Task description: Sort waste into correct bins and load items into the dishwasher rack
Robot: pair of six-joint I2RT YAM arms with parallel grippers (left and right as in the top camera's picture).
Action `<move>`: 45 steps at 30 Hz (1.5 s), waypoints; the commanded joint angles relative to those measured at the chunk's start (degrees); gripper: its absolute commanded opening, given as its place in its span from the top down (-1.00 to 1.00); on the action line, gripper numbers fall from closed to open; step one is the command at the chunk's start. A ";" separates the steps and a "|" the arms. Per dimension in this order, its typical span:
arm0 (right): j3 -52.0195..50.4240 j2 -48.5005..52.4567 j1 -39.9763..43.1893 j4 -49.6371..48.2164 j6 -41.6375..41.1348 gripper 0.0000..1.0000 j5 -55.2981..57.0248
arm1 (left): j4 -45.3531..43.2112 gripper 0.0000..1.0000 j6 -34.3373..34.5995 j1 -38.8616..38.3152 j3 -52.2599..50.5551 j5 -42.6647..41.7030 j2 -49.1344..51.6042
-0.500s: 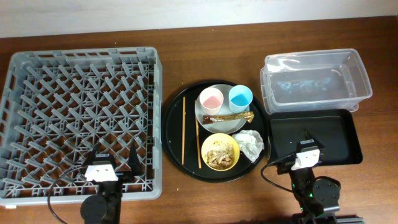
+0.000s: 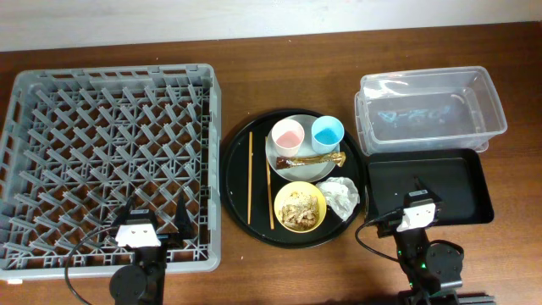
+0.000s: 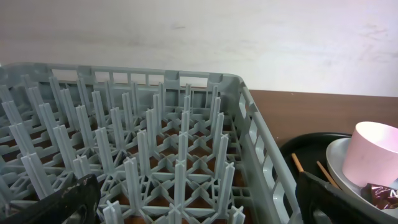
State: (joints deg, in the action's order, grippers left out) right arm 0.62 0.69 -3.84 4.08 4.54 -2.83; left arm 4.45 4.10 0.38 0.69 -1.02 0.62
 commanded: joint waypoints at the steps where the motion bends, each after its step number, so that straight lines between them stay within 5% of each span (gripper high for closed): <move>1: -0.31 -0.37 0.20 0.24 -0.07 -0.97 0.31 | 0.33 -0.99 -0.28 -0.33 -0.17 0.63 -0.28; 31: -0.31 -0.37 0.20 0.24 -0.07 -0.97 0.31 | 0.26 -0.99 -0.28 -0.33 -0.17 0.63 -0.28; 35: -0.31 -0.37 0.20 0.24 -0.07 -0.97 0.31 | -0.59 -0.99 -0.26 -0.33 1.20 -4.42 -0.28; 41: -0.31 -0.37 0.20 0.24 -0.07 -0.97 0.31 | 13.88 -0.99 -0.28 -0.33 21.29 -4.15 3.10; 45: -0.31 -0.37 0.20 0.24 -0.07 -0.97 0.31 | 30.21 -0.99 -0.94 -0.33 44.11 -11.30 20.02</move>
State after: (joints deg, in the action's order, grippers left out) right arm 0.62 0.58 -3.84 4.05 4.51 -2.83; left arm 28.12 4.03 0.38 32.49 -5.82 9.41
